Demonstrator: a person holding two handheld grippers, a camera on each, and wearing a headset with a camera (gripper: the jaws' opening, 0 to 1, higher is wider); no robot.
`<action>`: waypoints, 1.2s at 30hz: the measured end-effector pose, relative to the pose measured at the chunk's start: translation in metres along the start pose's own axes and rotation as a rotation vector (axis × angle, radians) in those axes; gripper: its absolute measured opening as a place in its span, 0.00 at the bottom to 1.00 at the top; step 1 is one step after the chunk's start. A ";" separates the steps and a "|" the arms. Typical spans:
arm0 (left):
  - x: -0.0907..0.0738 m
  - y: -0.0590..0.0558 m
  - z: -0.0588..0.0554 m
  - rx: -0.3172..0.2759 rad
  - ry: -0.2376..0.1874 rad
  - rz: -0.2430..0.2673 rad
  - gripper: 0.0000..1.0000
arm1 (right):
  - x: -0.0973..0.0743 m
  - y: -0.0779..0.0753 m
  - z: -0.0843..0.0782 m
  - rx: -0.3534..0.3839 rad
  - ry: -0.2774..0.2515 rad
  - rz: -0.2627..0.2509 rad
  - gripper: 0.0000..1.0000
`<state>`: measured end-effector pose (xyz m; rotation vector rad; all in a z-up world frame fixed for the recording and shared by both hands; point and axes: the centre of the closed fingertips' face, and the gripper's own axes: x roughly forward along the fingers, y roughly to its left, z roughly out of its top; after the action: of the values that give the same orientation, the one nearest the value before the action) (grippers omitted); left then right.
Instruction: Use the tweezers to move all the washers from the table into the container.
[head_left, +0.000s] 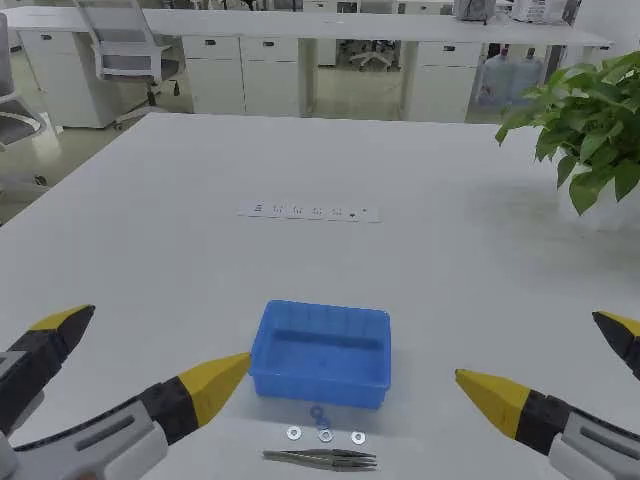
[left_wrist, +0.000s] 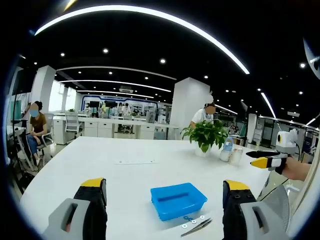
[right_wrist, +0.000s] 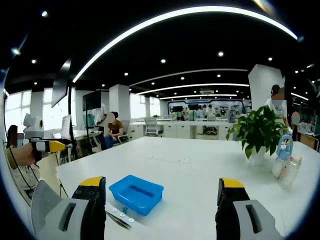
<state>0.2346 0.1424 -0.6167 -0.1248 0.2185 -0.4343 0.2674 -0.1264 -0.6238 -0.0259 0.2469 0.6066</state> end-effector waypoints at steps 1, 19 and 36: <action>-0.001 0.001 0.000 0.001 0.000 0.003 0.99 | 0.001 0.001 0.002 0.006 -0.007 0.004 0.87; 0.009 -0.003 0.002 0.010 0.007 -0.018 0.99 | 0.004 0.007 -0.004 -0.001 0.018 0.011 0.87; 0.013 0.008 0.001 -0.009 0.007 0.010 0.99 | 0.015 -0.001 -0.003 0.020 0.021 0.007 0.84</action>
<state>0.2495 0.1444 -0.6191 -0.1313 0.2283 -0.4243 0.2795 -0.1193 -0.6309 -0.0119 0.2735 0.6110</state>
